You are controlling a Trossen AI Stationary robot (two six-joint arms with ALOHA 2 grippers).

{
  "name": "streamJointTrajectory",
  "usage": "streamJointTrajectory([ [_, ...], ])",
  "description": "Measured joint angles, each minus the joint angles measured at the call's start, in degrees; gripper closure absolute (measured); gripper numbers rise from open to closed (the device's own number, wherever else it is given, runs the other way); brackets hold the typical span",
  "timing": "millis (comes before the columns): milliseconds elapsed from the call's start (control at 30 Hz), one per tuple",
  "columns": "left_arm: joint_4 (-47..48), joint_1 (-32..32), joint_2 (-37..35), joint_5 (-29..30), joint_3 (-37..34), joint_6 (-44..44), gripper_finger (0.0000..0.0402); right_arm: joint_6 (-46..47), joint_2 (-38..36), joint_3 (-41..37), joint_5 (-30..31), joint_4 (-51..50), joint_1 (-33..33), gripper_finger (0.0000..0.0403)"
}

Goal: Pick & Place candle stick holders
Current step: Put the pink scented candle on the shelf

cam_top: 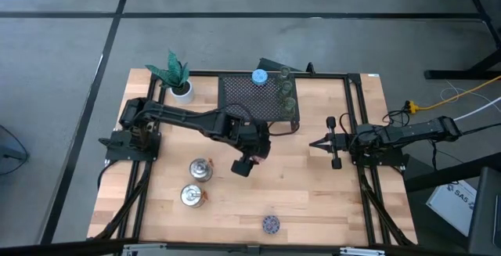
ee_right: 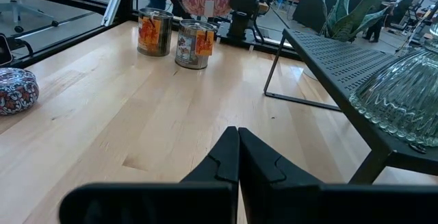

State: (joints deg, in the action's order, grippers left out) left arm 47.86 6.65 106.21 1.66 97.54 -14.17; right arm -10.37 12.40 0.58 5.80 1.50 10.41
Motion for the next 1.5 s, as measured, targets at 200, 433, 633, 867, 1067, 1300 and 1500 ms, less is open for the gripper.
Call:
streamJointTrajectory([
  [200,0.00,-0.54,0.00,0.06,0.00,-0.53,0.0105,0.00,0.00,0.00,0.00,0.00,0.00,0.0400],
  [433,-0.02,-1.11,0.00,0.15,0.00,-1.53,0.0105,0.00,0.00,0.00,0.00,0.00,0.02,0.0400],
  [633,-0.02,-3.56,0.00,0.19,0.00,-1.66,0.0105,0.00,0.00,0.00,0.00,0.00,0.02,0.0400],
  [867,-0.50,-7.51,-0.62,0.19,0.00,-3.59,0.0105,0.00,0.00,0.00,0.00,0.00,0.00,0.0400],
  [1067,-1.82,-11.88,-2.04,-3.39,-0.04,-4.20,0.0105,0.00,0.00,0.00,0.02,0.00,0.02,0.0400],
  [1300,-4.44,-16.46,-2.34,-6.37,-0.02,-4.16,0.0105,0.00,0.00,0.00,0.02,0.00,0.01,0.0400],
  [1500,-4.33,-20.09,-2.34,-6.40,-0.04,-4.03,0.0105,0.00,0.00,0.00,0.02,0.00,0.02,0.0400],
])
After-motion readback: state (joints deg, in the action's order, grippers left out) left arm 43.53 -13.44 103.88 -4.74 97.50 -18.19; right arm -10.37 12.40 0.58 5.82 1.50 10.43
